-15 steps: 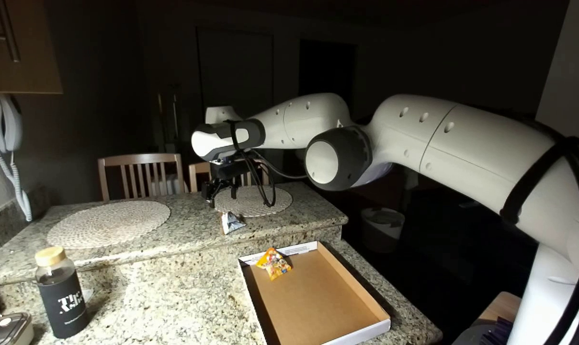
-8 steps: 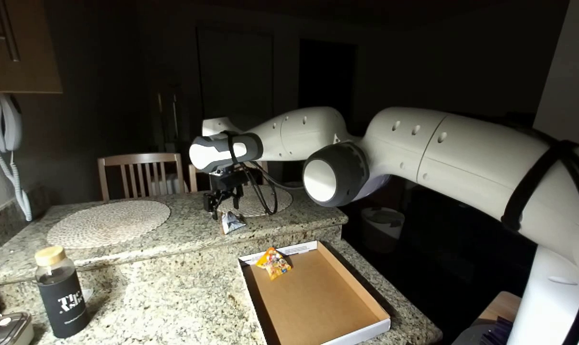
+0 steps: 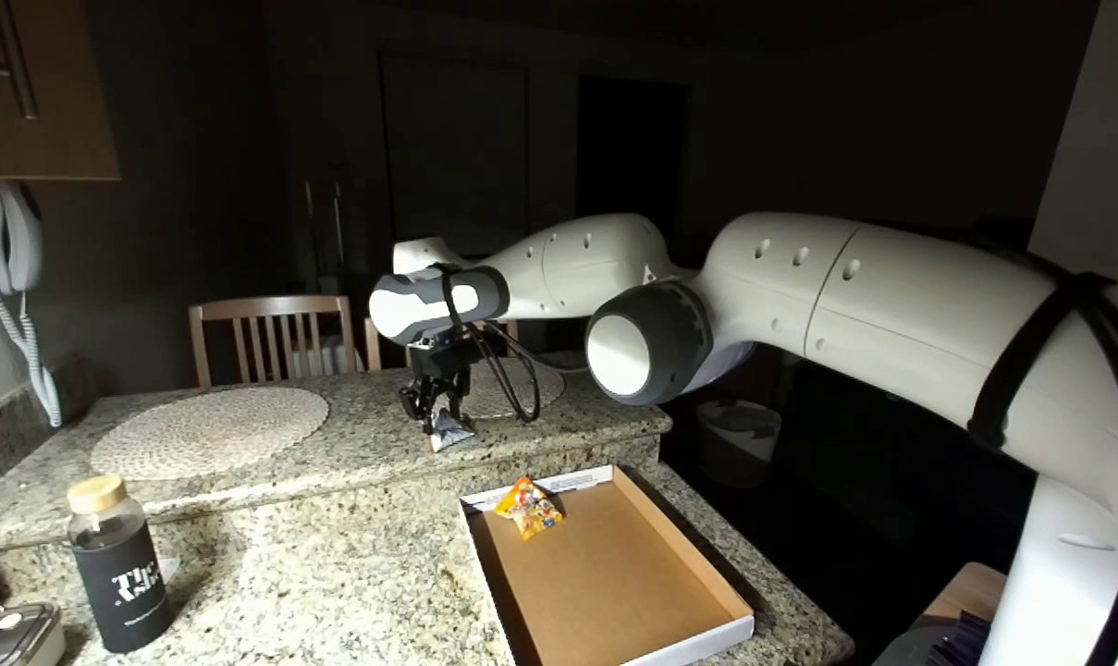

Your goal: Put the packets inside the box

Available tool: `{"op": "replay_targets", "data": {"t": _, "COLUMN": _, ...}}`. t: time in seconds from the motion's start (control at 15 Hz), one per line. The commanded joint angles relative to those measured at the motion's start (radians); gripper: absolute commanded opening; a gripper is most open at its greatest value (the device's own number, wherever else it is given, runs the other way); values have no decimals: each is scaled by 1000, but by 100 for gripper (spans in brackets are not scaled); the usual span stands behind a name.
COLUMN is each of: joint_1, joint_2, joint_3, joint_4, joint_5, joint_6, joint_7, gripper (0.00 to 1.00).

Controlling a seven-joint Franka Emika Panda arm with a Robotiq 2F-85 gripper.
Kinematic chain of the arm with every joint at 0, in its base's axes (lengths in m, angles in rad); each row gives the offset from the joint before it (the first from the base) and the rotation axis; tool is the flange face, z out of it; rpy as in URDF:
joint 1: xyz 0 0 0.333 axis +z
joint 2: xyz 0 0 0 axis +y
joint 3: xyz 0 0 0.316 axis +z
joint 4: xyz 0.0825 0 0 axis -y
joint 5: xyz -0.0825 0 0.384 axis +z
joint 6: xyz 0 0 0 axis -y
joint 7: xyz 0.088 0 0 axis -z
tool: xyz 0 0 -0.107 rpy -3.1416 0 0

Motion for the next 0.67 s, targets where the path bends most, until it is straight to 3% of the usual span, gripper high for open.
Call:
{"op": "replay_targets", "data": {"t": 0.0, "joint_1": -7, "joint_2": -15, "joint_3": -2, "joint_4": -27, "joint_5": 4, "joint_6": 1, "joint_7": 10, "gripper": 34}}
{"op": "replay_targets", "data": {"t": 0.27, "joint_1": -4, "joint_2": -8, "joint_3": -2, "joint_4": -31, "joint_5": 2, "joint_6": -1, "joint_7": -1, "gripper": 7}}
{"op": "replay_targets", "data": {"t": 0.47, "joint_1": -3, "joint_2": -2, "joint_3": -1, "joint_4": -28, "joint_5": 3, "joint_6": 4, "joint_7": -1, "gripper": 1}}
{"op": "replay_targets", "data": {"t": 0.53, "joint_1": -3, "joint_2": 59, "joint_3": -7, "joint_4": 88, "joint_5": 24, "joint_6": -65, "joint_7": -11, "gripper": 0}}
{"op": "replay_targets", "data": {"t": 0.6, "joint_1": -13, "joint_2": -7, "joint_3": 12, "joint_4": -33, "joint_5": 20, "joint_6": -35, "joint_7": -10, "gripper": 0}}
